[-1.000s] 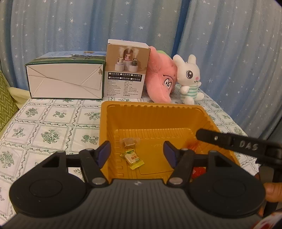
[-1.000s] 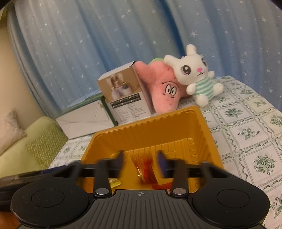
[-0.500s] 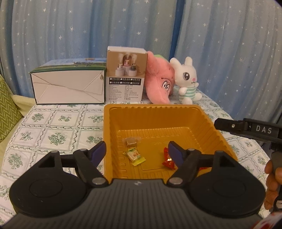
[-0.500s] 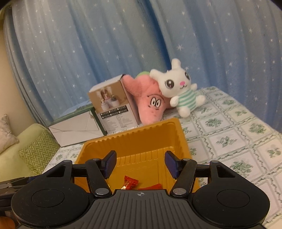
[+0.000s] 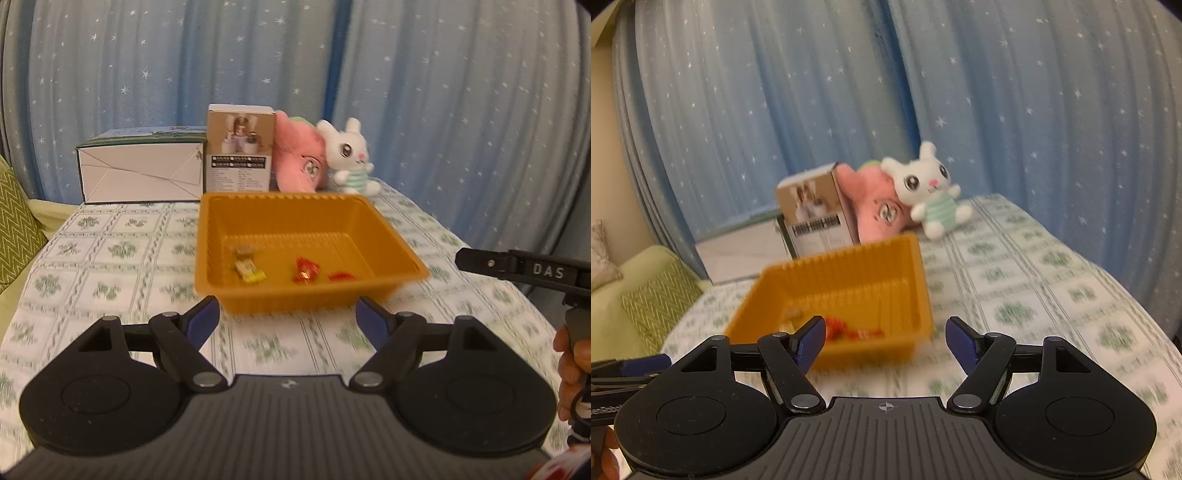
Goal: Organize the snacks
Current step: 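Withdraw both tools from the tray toward the remaining snacks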
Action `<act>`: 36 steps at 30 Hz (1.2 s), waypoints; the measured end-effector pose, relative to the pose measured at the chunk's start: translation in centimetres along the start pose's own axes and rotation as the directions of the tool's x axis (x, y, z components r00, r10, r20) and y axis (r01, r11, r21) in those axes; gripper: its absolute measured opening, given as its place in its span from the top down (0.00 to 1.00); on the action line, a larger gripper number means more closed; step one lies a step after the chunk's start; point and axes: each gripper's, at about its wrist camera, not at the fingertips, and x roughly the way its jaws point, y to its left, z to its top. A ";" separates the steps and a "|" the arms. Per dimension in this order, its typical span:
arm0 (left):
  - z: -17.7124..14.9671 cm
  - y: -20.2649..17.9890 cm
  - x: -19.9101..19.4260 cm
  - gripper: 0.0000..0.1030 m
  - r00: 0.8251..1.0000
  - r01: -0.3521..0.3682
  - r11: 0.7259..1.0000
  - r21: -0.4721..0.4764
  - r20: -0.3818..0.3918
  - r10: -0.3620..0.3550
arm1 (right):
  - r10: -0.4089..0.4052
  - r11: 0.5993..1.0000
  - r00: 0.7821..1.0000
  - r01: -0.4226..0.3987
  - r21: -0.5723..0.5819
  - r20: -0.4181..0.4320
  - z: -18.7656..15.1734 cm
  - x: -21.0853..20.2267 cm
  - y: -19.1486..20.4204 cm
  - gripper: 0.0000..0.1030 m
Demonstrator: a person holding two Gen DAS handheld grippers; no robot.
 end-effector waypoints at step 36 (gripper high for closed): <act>-10.1 -0.3 -4.5 0.21 0.992 -0.038 0.994 0.103 -0.117 0.050 | 0.111 0.955 0.954 -0.180 -0.236 -0.278 -11.7 -1.2 2.7 0.30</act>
